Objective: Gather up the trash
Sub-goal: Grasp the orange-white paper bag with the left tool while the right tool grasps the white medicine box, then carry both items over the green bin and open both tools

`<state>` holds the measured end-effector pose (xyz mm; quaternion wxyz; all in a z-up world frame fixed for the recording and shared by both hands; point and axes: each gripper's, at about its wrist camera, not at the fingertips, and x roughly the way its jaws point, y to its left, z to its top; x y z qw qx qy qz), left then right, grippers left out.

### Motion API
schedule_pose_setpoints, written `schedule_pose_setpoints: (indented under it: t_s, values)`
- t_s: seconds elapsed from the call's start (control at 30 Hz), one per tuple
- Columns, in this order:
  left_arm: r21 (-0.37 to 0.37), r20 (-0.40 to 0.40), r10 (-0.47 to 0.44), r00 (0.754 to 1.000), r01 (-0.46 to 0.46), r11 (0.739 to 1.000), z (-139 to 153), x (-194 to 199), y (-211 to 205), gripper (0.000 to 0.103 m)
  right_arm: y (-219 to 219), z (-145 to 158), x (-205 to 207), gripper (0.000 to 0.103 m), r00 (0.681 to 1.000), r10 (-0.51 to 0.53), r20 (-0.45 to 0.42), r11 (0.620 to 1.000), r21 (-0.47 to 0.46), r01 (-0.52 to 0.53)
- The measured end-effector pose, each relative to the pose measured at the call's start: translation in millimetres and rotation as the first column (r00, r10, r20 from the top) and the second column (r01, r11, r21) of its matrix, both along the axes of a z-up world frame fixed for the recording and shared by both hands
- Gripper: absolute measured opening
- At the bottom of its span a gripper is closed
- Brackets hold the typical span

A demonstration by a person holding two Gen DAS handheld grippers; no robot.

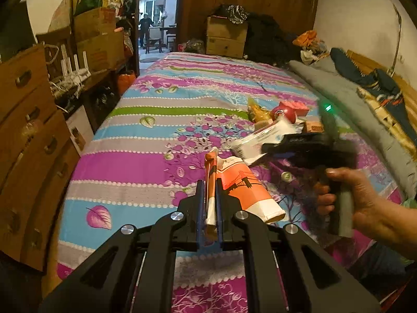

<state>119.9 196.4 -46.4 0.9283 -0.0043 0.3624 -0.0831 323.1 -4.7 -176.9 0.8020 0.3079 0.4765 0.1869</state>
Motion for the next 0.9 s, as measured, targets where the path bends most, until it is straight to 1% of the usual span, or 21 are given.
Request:
schedule_pose_setpoints:
  t_s: [0.03,0.1,0.17,0.27,0.33,0.47,0.57,0.63,0.73,0.77,0.9]
  values:
    - [0.002,0.002,0.002,1.0,-0.002,1.0,2,-1,-1,0.007,2,12,-7,0.015,0.999,0.027,0.022,1.0,-0.005,-0.027]
    - [-0.016,0.005,0.011,1.0,-0.011,1.0,8,-1,0,0.007,2,32,-23,0.014,0.996,0.07,0.047,0.997,-0.019,-0.069]
    - [-0.024,0.005,0.027,1.0,-0.026,0.999,13,0,-3,0.007,-2,61,-50,0.014,0.987,0.127,0.099,0.989,-0.087,-0.118]
    - [-0.015,0.003,0.038,0.999,-0.038,0.999,19,1,-15,0.007,-23,96,-91,0.014,0.977,0.148,0.155,0.976,-0.181,-0.119]
    - [-0.006,-0.005,0.043,0.999,-0.043,0.999,25,4,-29,0.007,-46,116,-119,0.014,0.974,0.127,0.185,0.97,-0.229,-0.082]
    - [-0.01,0.0,0.032,0.999,-0.032,0.999,39,10,-62,0.007,-98,148,-173,0.014,0.974,0.036,0.225,0.951,-0.307,0.035]
    - [-0.011,0.015,0.007,1.0,-0.007,1.0,54,15,-94,0.007,-137,168,-211,0.014,0.967,-0.031,0.254,0.938,-0.327,0.116]
    - [-0.01,0.022,-0.023,0.999,0.024,1.0,64,18,-121,0.007,-158,181,-231,0.014,0.96,-0.064,0.271,0.926,-0.342,0.159]
    - [0.004,0.042,-0.09,0.995,0.09,0.996,79,18,-167,0.007,-200,199,-271,0.014,0.944,-0.129,0.305,0.892,-0.38,0.245]
    - [0.012,0.052,-0.116,0.992,0.115,0.993,83,18,-182,0.007,-211,203,-281,0.014,0.938,-0.145,0.315,0.883,-0.386,0.266]
    - [0.036,0.075,-0.226,0.971,0.224,0.974,98,15,-246,0.007,-261,221,-325,0.014,0.902,-0.249,0.352,0.829,-0.405,0.387]
